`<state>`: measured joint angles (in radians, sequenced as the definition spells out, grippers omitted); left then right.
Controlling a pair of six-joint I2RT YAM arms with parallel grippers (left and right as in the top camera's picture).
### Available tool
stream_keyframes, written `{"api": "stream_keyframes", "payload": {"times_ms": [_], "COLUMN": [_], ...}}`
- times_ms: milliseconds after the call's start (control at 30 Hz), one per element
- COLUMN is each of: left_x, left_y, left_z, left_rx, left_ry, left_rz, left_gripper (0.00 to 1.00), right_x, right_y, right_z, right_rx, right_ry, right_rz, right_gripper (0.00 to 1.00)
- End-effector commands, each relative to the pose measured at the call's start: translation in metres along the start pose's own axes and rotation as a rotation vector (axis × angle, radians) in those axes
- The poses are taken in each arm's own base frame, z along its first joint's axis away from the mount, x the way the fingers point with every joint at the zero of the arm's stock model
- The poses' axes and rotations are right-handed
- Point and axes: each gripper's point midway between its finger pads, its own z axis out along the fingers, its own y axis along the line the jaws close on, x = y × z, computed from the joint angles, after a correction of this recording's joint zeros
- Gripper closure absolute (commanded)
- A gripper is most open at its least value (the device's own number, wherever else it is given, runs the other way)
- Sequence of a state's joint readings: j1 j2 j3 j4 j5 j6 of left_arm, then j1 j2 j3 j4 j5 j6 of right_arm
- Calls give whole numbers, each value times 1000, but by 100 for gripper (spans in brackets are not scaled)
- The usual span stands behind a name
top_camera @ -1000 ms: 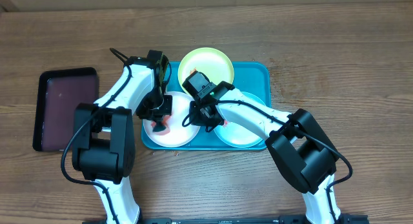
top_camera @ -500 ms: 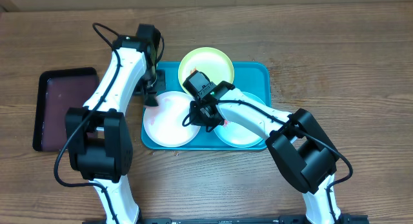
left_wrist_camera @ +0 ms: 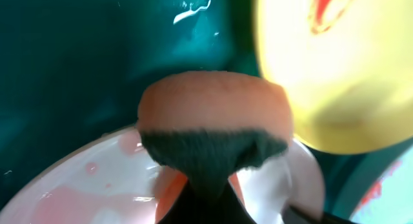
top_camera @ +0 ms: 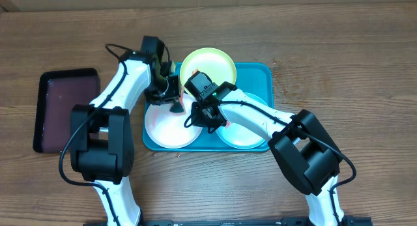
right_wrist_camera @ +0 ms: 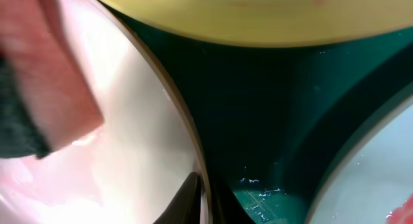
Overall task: Clean dirty plates on tray and stack at the side
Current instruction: 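Scrub the white plate's red stain with the sponge in the left gripper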
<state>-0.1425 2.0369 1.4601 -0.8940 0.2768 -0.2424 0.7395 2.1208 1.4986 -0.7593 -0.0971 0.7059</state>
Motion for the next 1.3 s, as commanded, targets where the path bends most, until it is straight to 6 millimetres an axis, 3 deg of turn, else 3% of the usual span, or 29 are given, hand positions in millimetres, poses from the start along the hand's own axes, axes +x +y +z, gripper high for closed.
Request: {"api": "stream_keyframes", "payload": {"times_ms": [0,167,433,667,733,800,833,900,1200,1267], "left_x": [16,23,26,19,15,15,17,25,77,82], "left_y": [5,61,118,102,81,46,26,6,29,52], "left_z": [19,15,-31,-57,-54,-45,-41,-36,13,22], "left_rx": [5,-287,-631,-603,-480,-265,-144,-16,-15,-131], "left_ry": [41,30,30,43,61,102,125,158,281,273], "left_rz": [-39,-68,-149,-158,-128,-13,52,110,78,35], "left_gripper": [96,96,95,96,96,96,96,96,96,96], "right_x": [0,0,0,0,0,0,0,0,0,0], "right_y": [-16,-16,-16,-16,-16,-16,-16,-16,-16,-16], "right_z": [14,14,14,14,14,14,14,14,14,14], "right_rx": [53,54,54,54,54,54,54,54,52,52], "right_ry": [10,11,11,11,11,11,10,11,9,9], "right_rz": [10,9,9,9,9,9,9,9,9,9], "right_gripper": [92,92,92,92,92,92,91,91,91,91]}}
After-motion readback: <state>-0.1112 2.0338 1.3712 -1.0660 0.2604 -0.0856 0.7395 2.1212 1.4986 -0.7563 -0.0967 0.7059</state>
